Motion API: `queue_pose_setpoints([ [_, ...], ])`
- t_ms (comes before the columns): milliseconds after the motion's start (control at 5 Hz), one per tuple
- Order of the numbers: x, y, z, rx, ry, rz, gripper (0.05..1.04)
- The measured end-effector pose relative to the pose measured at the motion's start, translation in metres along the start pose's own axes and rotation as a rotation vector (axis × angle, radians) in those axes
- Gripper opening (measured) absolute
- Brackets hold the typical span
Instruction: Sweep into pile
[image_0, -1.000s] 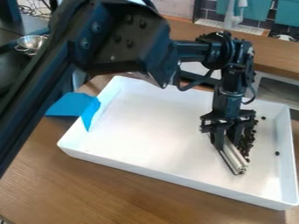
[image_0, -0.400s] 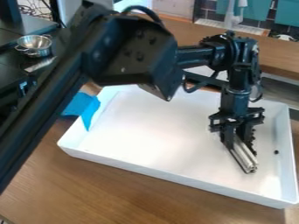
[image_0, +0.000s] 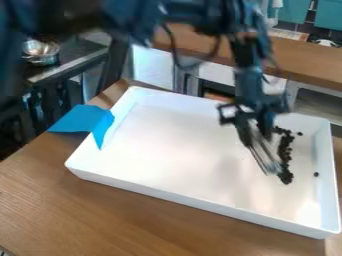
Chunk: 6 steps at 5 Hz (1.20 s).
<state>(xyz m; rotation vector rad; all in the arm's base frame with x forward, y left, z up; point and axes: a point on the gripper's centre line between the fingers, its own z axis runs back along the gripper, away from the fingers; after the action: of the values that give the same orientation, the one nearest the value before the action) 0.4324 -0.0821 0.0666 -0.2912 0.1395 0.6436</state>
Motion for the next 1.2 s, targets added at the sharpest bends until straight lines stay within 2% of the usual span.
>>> queue_pose_setpoints([
  [200,0.008,0.03,0.037,-0.047,0.025,-0.088,0.368],
  [400,0.024,0.066,0.055,-0.014,0.021,-0.259,0.368],
  [600,0.044,0.096,0.055,0.008,-0.022,-0.351,0.368],
  [800,0.074,0.125,0.048,0.031,-0.08,-0.365,0.368],
  [1000,0.094,0.14,0.027,0.061,-0.107,-0.365,0.368],
  [1200,0.104,0.148,0.011,0.101,-0.106,-0.355,0.368],
])
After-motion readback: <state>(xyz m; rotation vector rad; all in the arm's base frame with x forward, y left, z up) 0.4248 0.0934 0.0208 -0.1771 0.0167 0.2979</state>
